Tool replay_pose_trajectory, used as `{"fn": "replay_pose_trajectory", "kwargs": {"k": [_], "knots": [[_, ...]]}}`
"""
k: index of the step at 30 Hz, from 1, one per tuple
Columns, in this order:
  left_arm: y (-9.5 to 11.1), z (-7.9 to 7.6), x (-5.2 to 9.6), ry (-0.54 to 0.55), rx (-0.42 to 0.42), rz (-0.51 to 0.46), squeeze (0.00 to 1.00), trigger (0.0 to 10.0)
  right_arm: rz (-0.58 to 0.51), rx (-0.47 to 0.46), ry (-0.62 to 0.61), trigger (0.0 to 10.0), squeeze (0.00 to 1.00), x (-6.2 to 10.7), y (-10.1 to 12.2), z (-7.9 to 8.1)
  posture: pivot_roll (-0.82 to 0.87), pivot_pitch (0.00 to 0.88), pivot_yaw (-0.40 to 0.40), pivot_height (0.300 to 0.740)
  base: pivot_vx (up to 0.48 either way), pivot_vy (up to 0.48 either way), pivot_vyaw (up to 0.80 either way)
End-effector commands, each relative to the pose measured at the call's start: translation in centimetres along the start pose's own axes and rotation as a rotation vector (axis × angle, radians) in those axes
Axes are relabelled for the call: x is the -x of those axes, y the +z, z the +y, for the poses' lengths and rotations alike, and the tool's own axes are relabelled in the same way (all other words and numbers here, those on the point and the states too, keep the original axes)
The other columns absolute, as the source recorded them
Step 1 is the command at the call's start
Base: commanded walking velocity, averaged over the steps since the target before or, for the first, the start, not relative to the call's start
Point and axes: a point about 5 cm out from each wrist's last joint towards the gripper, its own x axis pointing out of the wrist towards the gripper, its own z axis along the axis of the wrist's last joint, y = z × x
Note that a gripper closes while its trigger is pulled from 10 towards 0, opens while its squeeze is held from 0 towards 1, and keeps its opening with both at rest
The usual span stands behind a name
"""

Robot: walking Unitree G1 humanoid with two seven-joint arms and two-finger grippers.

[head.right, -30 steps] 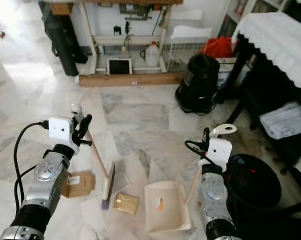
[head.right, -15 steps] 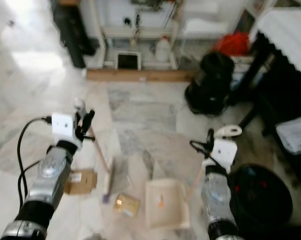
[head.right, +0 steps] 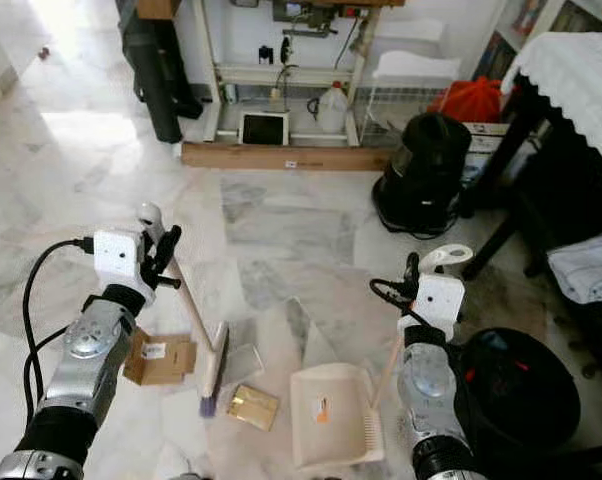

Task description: Sweep floor

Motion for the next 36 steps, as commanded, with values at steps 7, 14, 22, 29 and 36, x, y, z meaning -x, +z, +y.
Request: {"fn": "replay_pose_trajectory", "kwargs": {"k": [7,14,22,29,36], "knots": [[0.4,1.2,1.7,-0.059,-0.130,0.064,0.00,10.0,0.003,-0.005,-0.008,10.0,0.00,0.1,-0.1,0.1,0.15,0.155,-0.048,0.740,0.000,0.000,0.00],[0.5,1.0,2.1,-0.116,-0.142,0.128,0.00,10.0,0.015,0.000,-0.009,10.0,0.00,0.0,-0.4,0.2,0.16,0.147,-0.044,0.740,0.000,0.000,0.00],[0.2,0.5,2.6,-0.145,-0.124,0.171,0.00,10.0,0.024,0.004,-0.007,10.0,0.00,0.2,-0.6,0.3,0.17,0.147,-0.039,0.740,0.000,0.000,0.00],[0.6,-0.1,2.9,-0.210,-0.069,0.237,0.00,10.0,0.028,0.007,-0.003,10.0,0.00,0.1,-0.7,0.4,0.19,0.167,-0.040,0.740,0.000,0.000,0.00],[1.0,0.1,3.3,-0.239,-0.068,0.271,0.00,10.0,0.047,0.006,0.003,10.0,0.00,0.3,-1.1,0.8,0.21,0.178,-0.035,0.740,0.000,0.000,0.00]]}}
